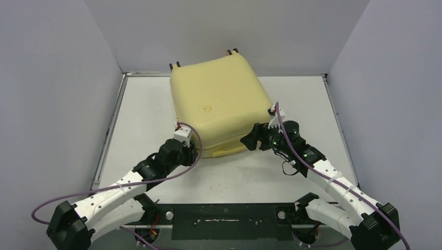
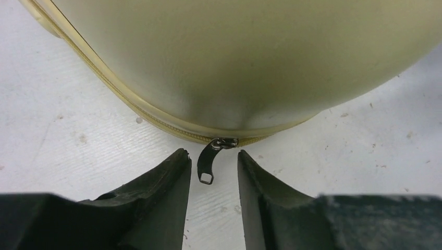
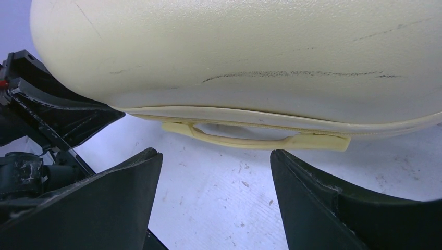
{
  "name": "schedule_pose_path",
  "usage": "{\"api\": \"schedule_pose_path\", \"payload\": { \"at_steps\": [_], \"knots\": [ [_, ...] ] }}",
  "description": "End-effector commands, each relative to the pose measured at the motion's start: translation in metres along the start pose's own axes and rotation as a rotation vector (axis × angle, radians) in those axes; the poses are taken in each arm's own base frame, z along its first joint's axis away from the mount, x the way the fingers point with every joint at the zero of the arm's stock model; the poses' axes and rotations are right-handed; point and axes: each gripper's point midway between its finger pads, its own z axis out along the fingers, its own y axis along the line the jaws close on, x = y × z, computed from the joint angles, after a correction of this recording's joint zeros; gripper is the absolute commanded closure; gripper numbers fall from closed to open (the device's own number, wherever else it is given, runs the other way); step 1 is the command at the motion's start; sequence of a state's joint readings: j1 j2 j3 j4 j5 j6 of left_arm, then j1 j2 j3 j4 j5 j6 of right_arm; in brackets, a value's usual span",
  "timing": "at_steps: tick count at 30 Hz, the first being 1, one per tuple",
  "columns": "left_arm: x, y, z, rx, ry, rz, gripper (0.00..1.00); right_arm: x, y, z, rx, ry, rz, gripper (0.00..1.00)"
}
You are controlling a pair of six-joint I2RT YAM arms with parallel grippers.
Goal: Pack the luggage
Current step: Zip the luggage at the center of the board.
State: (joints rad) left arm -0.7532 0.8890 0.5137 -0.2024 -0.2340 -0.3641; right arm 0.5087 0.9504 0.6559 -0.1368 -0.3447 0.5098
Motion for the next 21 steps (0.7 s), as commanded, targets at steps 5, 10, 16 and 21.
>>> {"api": "schedule_pose_path", "payload": {
  "at_steps": [5,10,16,21],
  "knots": [
    [-0.013,-0.032,-0.003,0.192,-0.105,-0.032,0.82,-0.007,0.005,-0.005,-0.01,-0.04,-0.013,0.22],
    [-0.023,-0.05,-0.014,0.287,-0.123,-0.011,1.0,-0.007,0.006,-0.007,-0.011,-0.045,-0.019,0.22],
    [-0.006,-0.079,-0.03,0.468,-0.023,0.063,0.98,0.0,0.002,-0.005,0.0,-0.024,-0.023,0.22],
    [-0.007,-0.066,-0.029,0.368,0.005,0.066,0.39,0.001,0.0,-0.006,0.01,-0.017,-0.029,0.21]
  ]
}}
